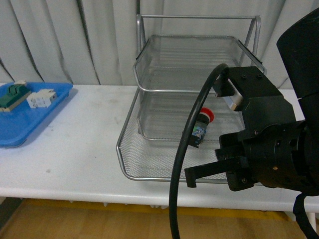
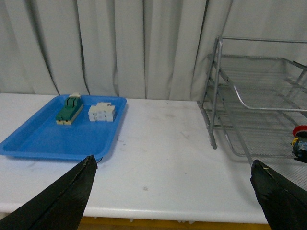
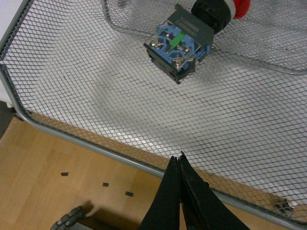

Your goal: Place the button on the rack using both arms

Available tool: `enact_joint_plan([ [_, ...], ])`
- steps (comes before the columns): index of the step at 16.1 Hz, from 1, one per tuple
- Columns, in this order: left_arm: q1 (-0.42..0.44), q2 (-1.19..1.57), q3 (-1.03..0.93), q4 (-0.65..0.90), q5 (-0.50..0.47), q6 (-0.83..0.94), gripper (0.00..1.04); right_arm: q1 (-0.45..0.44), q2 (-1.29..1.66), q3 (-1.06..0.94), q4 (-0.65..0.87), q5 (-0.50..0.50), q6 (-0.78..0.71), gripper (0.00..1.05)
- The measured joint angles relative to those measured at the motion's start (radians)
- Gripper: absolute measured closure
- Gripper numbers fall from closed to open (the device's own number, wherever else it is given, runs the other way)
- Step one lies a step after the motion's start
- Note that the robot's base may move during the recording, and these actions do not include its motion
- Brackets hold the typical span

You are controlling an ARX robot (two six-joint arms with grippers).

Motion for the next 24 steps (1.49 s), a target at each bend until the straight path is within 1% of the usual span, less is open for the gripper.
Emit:
enact_joint_plan([
  [5,0.000,0.000,0.000,0.000,0.000,0.000,0.07,0.061,0.076,0.000,0.018,0.000,0.043,1.03],
  [9,0.000,0.000,0.000,0.000,0.000,0.000,0.07,0.071,0.149,-0.002,0.053,0.001,0.066,1.03],
  [17,0.000,0.000,0.000,0.000,0.000,0.000,0.07,0.012,0.222,0.079,0.039,0.037,0.066,1.03],
  [24,0.000,0.000,0.000,0.000,0.000,0.000,0.07,-0.030,0.272,0.156,0.012,0.047,0.066,1.03],
])
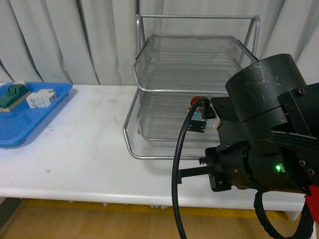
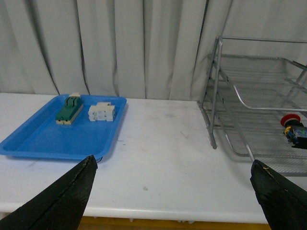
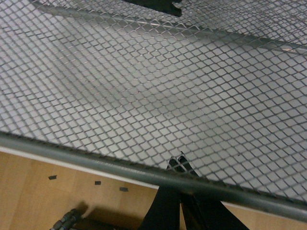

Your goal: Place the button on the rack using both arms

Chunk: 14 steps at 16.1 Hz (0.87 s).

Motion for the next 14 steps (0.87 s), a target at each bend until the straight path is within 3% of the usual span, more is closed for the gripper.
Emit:
enact_joint_plan([
  [14,0.000,0.000,0.000,0.000,0.000,0.000,0.07,-0.136,0.175,0.377,-0.156,-0.017,-0.053,1.03],
])
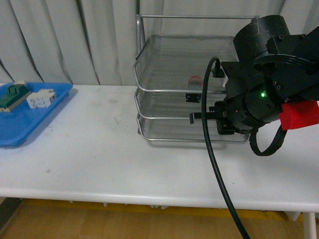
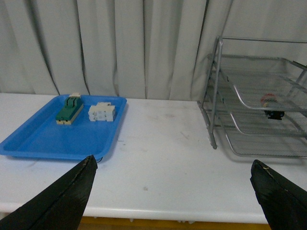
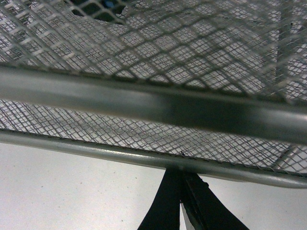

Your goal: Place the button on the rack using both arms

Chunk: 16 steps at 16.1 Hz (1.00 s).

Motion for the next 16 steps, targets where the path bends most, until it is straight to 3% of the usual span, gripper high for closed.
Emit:
enact_joint_plan([
  [7,0.000,0.000,0.000,0.000,0.000,0.000,0.07,-0.026,0.035,0.035,0.019,-0.001,-0.008,1.03],
  [16,0.000,0.000,0.000,0.000,0.000,0.000,0.07,0.000,-0.510,-0.573,0.299,-0.279,0.169,1.03],
])
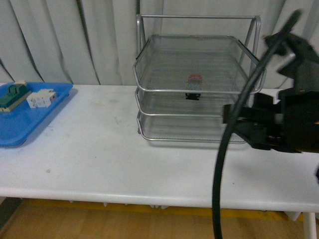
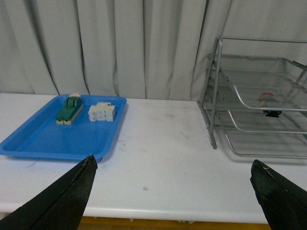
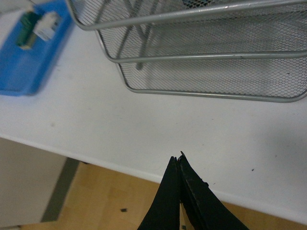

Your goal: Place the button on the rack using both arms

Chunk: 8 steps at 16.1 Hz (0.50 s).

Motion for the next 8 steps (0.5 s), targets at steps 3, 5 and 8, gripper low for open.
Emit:
enact_joint_plan([
  [3,0.000,0.000,0.000,0.000,0.000,0.000,0.07,-0.019,-0.097,-0.076,0.023,-0.037,0.049,1.03],
  [5,0.000,0.000,0.000,0.000,0.000,0.000,0.07,-0.044,-0.192,-0.150,0.046,-0.068,0.112,1.03],
  [8,0.000,0.000,0.000,0.001,0.001,0.000,0.07,-0.092,-0.388,-0.414,0.417,0.204,0.020,1.03],
])
